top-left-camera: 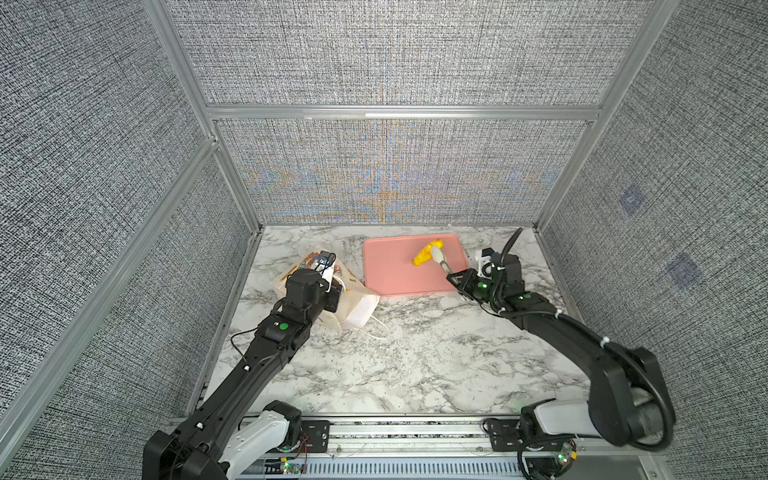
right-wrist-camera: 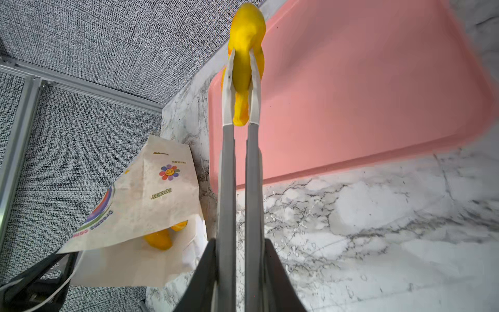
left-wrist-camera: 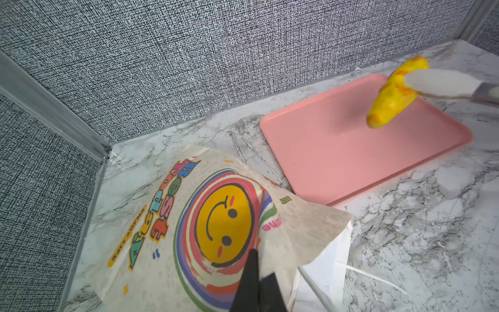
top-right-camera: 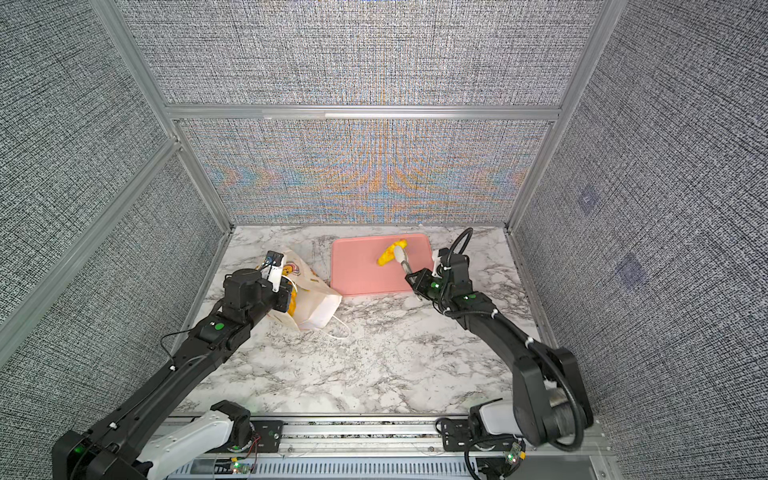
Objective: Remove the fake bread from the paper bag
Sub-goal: 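Pinch a yellow bread with the tongs and lift it out of the bag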
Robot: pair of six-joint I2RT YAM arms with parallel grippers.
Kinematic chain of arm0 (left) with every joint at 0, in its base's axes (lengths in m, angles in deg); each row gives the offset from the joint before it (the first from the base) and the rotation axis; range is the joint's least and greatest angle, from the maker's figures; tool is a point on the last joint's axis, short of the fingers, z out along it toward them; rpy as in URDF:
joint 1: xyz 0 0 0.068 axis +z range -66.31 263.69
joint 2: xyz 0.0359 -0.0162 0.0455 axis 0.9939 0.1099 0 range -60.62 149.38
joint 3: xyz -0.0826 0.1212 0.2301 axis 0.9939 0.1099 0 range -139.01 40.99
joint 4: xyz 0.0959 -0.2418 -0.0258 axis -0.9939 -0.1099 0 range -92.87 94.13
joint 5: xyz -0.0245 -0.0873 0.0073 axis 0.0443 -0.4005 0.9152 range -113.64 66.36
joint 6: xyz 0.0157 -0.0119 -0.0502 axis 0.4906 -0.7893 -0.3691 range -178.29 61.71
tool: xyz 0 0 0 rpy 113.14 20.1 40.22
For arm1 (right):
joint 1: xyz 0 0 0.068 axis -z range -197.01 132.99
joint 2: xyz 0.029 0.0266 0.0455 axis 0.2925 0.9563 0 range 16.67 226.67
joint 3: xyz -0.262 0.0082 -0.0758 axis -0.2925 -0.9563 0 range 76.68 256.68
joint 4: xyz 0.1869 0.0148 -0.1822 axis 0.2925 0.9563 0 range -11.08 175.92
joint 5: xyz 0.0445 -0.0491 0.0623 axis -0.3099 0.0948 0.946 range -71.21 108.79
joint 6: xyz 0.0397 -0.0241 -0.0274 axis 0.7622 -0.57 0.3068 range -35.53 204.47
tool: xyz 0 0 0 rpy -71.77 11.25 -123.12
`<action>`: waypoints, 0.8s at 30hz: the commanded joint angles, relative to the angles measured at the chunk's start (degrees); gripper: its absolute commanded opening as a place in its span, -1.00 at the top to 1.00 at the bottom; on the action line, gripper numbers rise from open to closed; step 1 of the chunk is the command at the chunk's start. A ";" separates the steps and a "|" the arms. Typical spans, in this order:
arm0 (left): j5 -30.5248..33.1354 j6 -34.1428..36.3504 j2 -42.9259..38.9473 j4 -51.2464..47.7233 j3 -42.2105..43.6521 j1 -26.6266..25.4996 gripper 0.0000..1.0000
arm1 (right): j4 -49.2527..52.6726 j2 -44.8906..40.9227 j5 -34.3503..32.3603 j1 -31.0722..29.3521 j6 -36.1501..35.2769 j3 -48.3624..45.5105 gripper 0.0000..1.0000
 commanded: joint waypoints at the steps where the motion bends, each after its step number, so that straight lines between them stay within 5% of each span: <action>1: -0.73 0.90 -0.59 1.76 -0.29 0.04 1.00 | -9.78 6.57 8.46 1.80 -0.31 2.69 1.00; 11: 0.46 3.35 1.45 1.35 -1.53 0.06 1.00 | -16.46 24.70 13.17 5.75 2.81 11.72 1.00; 17: 0.90 3.40 1.41 1.01 -1.33 0.04 1.00 | -7.49 23.02 10.50 6.13 0.29 11.58 0.06; 24: 0.96 2.80 1.89 0.81 -0.93 0.04 1.00 | 2.51 17.89 7.75 6.20 -2.29 10.38 -0.22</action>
